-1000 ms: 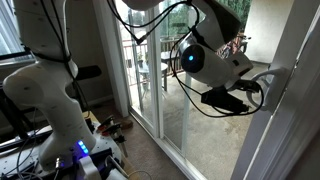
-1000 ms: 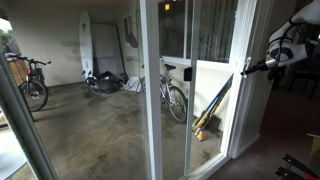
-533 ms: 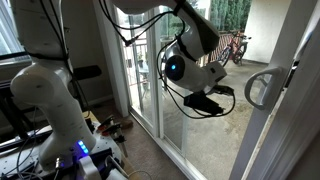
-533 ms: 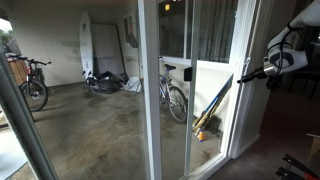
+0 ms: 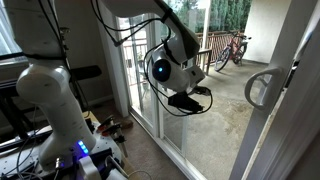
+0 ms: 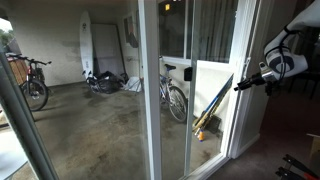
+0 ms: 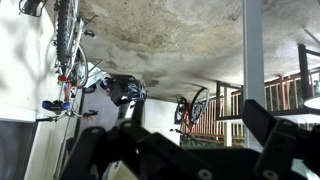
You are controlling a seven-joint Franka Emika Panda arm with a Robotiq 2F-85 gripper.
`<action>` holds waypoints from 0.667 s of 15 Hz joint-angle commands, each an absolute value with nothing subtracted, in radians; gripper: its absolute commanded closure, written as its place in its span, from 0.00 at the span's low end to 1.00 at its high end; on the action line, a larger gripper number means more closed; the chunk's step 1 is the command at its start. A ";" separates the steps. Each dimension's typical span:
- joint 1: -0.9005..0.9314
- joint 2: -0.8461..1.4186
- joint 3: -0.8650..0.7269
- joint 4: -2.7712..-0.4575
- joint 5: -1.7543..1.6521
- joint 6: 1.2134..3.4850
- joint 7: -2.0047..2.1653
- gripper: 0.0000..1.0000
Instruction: Slide the glass door to the left.
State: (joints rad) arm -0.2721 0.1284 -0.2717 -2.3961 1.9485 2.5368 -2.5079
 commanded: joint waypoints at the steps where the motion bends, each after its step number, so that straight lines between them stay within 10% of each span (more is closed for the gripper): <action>1: -0.294 0.097 -0.322 -2.386 1.915 2.538 -2.444 0.00; 10: -0.359 0.154 -0.404 -2.162 1.842 2.559 -2.117 0.00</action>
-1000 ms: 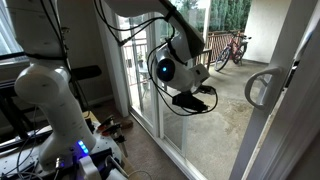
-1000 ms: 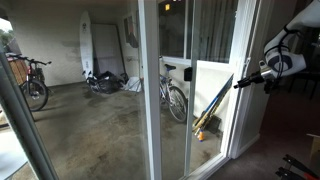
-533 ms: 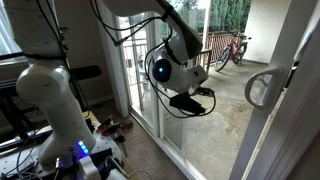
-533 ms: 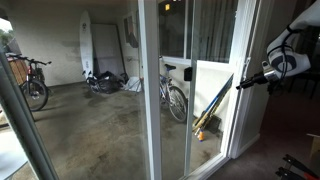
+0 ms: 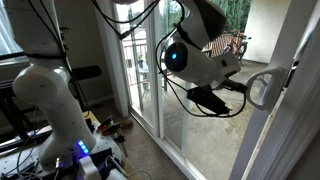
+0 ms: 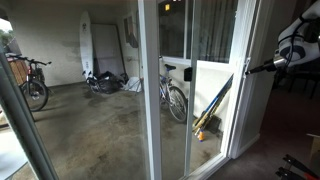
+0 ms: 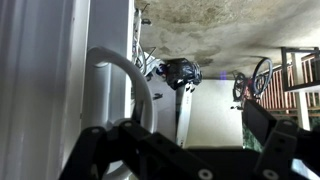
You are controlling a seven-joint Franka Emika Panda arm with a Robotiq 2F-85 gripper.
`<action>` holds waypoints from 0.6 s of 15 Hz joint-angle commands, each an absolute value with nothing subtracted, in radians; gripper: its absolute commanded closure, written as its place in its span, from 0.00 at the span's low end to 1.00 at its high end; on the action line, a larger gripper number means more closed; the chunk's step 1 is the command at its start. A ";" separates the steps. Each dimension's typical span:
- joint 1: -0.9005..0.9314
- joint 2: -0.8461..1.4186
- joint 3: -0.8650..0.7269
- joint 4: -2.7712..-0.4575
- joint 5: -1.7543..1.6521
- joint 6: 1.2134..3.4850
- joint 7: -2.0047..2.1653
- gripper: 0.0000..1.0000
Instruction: Slide the glass door to the left.
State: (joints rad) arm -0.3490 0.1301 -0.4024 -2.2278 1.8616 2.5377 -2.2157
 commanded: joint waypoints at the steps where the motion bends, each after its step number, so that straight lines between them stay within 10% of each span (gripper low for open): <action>1: -0.360 0.167 -0.405 -2.133 1.853 2.564 -2.092 0.00; 9: -0.344 0.311 -0.392 -1.942 1.837 2.629 -1.923 0.00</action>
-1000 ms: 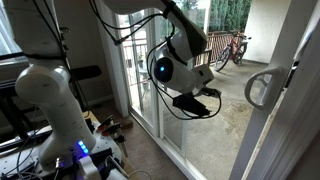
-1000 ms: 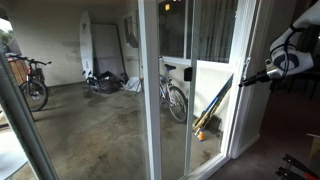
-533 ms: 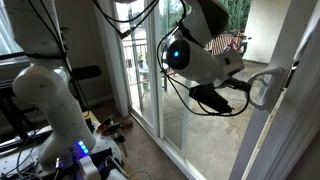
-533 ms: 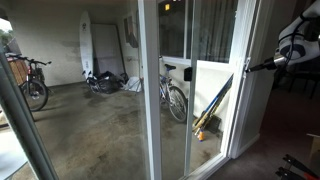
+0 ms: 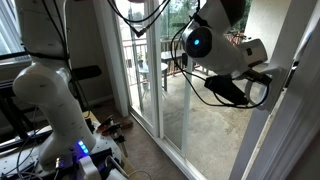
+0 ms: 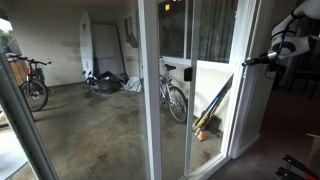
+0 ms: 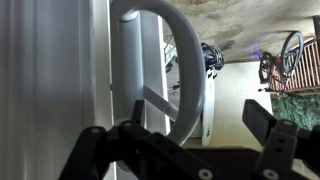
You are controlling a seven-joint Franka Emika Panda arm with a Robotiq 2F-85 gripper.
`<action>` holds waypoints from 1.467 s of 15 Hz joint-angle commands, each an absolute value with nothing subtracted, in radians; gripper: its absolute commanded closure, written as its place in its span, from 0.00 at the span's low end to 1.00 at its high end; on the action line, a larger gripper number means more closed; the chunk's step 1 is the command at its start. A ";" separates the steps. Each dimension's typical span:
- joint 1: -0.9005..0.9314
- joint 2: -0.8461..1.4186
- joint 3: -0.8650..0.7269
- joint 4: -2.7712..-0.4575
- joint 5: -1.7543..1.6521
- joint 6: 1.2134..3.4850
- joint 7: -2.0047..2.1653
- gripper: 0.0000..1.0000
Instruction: Slide the glass door to the left.
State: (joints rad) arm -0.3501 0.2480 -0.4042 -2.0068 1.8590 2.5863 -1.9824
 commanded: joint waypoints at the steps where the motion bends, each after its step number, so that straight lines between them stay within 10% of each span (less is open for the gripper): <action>1: -0.341 0.320 -0.390 -1.937 1.831 2.637 -1.919 0.00; 22: -0.280 0.223 -0.364 -2.163 1.926 2.635 -2.384 0.00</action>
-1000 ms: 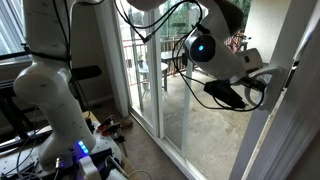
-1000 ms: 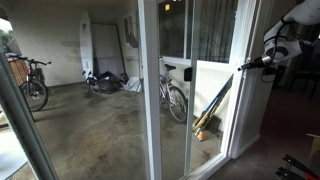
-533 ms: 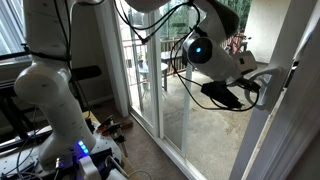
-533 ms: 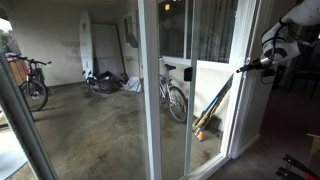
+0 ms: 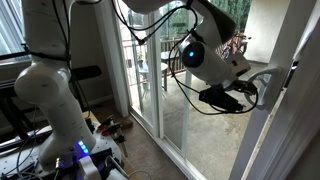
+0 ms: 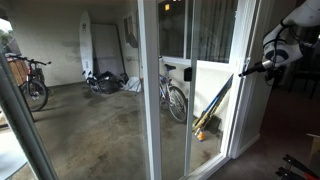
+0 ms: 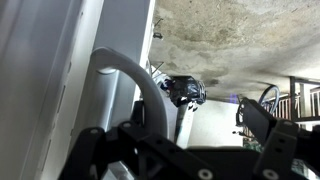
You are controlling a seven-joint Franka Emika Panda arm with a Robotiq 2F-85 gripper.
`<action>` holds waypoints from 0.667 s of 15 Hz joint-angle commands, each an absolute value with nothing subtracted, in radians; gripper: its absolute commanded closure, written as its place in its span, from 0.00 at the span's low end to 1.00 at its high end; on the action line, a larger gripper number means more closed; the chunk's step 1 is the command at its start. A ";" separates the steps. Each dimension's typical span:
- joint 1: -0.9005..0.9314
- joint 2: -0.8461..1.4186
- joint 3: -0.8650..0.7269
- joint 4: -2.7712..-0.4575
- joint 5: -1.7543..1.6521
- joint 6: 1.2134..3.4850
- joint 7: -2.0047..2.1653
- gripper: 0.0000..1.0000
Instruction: Slide the glass door to the left.
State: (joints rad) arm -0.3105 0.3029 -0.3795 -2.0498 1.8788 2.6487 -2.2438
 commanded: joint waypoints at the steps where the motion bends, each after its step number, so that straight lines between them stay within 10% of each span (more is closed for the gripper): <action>1: -0.280 0.219 -0.365 -2.172 1.938 2.634 -2.417 0.00; 10: -0.271 0.217 -0.358 -2.153 2.001 2.644 -2.419 0.00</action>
State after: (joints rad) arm -0.2859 0.2430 -0.3693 -2.1489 1.9746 2.6471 -2.4166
